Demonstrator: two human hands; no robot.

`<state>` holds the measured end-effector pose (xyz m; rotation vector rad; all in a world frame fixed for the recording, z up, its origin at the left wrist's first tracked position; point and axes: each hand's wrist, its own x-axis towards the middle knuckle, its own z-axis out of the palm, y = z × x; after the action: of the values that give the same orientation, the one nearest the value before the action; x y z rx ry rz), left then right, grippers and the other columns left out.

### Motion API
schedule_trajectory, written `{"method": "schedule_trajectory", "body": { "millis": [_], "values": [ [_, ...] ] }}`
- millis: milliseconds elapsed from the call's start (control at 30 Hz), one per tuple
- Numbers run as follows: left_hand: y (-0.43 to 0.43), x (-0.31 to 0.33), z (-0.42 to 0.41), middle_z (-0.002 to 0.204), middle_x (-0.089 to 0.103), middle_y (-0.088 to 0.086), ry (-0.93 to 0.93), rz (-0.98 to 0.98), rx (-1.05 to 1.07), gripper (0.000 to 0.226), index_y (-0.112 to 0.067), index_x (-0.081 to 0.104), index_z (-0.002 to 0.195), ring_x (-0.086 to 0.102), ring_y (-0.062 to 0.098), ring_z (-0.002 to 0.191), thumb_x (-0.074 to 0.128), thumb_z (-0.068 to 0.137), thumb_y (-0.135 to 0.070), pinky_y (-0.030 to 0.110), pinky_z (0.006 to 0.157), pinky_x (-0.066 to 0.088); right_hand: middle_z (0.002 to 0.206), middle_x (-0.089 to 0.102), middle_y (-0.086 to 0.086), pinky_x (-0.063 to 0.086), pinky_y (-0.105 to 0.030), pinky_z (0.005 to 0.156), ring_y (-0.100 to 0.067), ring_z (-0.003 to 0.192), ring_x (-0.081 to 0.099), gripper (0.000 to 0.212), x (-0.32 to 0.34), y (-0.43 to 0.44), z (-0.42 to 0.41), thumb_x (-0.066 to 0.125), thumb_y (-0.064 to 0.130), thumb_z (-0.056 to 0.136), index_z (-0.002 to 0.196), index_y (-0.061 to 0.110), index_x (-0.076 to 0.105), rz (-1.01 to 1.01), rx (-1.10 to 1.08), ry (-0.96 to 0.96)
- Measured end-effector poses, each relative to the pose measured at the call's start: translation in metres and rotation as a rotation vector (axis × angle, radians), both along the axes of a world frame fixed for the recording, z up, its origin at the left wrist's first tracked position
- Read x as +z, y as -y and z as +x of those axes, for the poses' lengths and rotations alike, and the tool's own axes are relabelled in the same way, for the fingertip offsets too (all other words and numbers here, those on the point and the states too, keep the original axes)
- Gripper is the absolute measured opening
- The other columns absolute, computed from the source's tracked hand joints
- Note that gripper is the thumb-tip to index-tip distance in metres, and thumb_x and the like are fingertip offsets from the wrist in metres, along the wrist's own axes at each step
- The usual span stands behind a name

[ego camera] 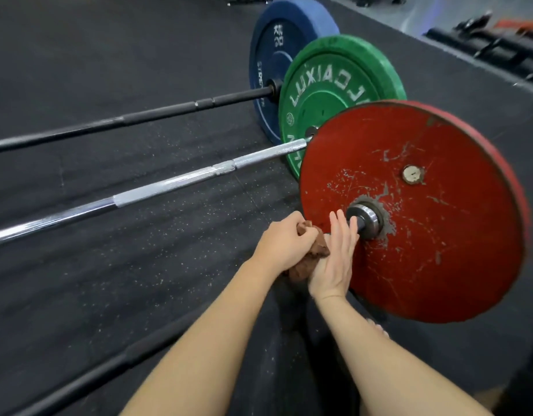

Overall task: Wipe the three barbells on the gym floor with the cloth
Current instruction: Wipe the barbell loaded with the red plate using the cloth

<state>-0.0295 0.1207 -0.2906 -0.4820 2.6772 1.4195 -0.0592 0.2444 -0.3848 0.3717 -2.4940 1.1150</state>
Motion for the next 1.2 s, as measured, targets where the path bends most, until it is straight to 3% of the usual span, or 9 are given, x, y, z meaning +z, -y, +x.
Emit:
{"method": "schedule_trajectory", "body": {
  "millis": [167,267,333,533,700,800,933,1067,1200],
  "values": [
    [0.008,0.006,0.020,0.084,0.065,0.002,-0.007,-0.081,-0.099,0.019,-0.021,0.048,0.091,0.061,0.027,0.080,0.051,0.095,-0.039,0.038,0.065,0.045,0.167,0.024,0.005,0.001,-0.045,0.128,-0.010,0.157,0.006,0.047,0.015,-0.017,-0.001,0.030,0.024,0.109,0.154,0.016,0.042,0.179,-0.031,0.083],
    [0.023,0.006,0.033,0.085,0.066,0.003,0.015,-0.077,-0.121,0.018,-0.021,0.050,0.093,0.061,0.024,0.078,0.050,0.097,-0.038,0.037,0.063,0.043,0.169,0.009,0.014,0.008,-0.042,0.128,-0.012,0.157,-0.002,0.054,0.030,-0.031,-0.007,0.023,0.046,0.109,0.159,0.028,0.032,0.221,-0.016,0.202],
    [0.033,0.005,0.043,0.086,0.068,0.003,0.045,-0.064,-0.099,0.016,-0.022,0.052,0.092,0.061,0.022,0.077,0.050,0.097,-0.037,0.037,0.065,0.045,0.169,0.010,0.013,0.007,-0.041,0.129,-0.014,0.157,-0.003,0.055,0.030,-0.029,-0.006,0.021,0.047,0.109,0.159,0.027,0.031,0.222,-0.020,0.203],
    [0.033,-0.004,0.042,0.087,0.070,0.000,0.068,-0.081,-0.053,0.015,-0.025,0.052,0.088,0.063,0.022,0.083,0.050,0.095,-0.039,0.041,0.077,0.053,0.165,0.027,0.003,0.011,-0.037,0.128,-0.010,0.156,0.005,0.053,0.012,-0.011,-0.003,0.022,0.036,0.108,0.153,0.015,0.039,0.030,-0.067,0.106],
    [0.026,-0.006,0.021,0.094,0.071,-0.004,0.120,-0.052,-0.037,0.018,-0.025,0.056,0.091,0.063,0.017,0.088,0.050,0.097,-0.041,0.033,0.078,0.051,0.165,0.028,0.002,0.001,-0.012,0.120,-0.010,0.156,0.005,0.051,0.006,-0.007,-0.008,0.024,0.029,0.108,0.154,0.012,0.039,-0.058,-0.057,0.083],
    [0.013,-0.006,-0.001,0.096,0.070,-0.006,0.124,-0.022,-0.030,0.021,-0.025,0.060,0.092,0.064,0.017,0.092,0.051,0.097,-0.043,0.033,0.080,0.051,0.166,0.027,0.001,0.004,-0.015,0.121,-0.012,0.157,0.005,0.051,0.004,-0.007,-0.010,0.023,0.028,0.108,0.153,0.011,0.040,-0.107,-0.004,0.068],
    [-0.021,-0.002,-0.047,0.091,0.064,-0.007,0.101,-0.097,-0.047,0.022,-0.028,0.051,0.083,0.059,0.021,0.090,0.049,0.098,-0.046,0.034,0.073,0.041,0.168,0.022,0.002,0.006,-0.028,0.127,-0.015,0.158,0.004,0.058,0.001,-0.020,-0.015,0.038,-0.001,0.098,0.155,0.013,0.040,-0.153,0.110,0.059],
    [-0.026,-0.005,-0.063,0.110,0.069,0.001,0.149,0.003,-0.052,0.030,-0.022,0.062,0.105,0.061,0.022,0.100,0.047,0.100,-0.047,0.034,0.078,0.042,0.168,0.022,0.009,0.007,-0.021,0.125,-0.008,0.157,0.007,0.061,0.004,-0.029,-0.016,0.030,0.006,0.096,0.154,0.017,0.042,-0.188,0.147,0.131],
    [-0.021,-0.001,-0.046,0.107,0.069,-0.001,0.108,0.027,-0.057,0.028,-0.022,0.061,0.103,0.061,0.022,0.101,0.046,0.101,-0.046,0.036,0.083,0.047,0.167,0.025,0.009,0.008,-0.022,0.126,-0.005,0.156,0.008,0.061,0.008,-0.035,-0.015,0.030,0.007,0.095,0.154,0.016,0.043,-0.145,0.158,0.127]
  ]
}}
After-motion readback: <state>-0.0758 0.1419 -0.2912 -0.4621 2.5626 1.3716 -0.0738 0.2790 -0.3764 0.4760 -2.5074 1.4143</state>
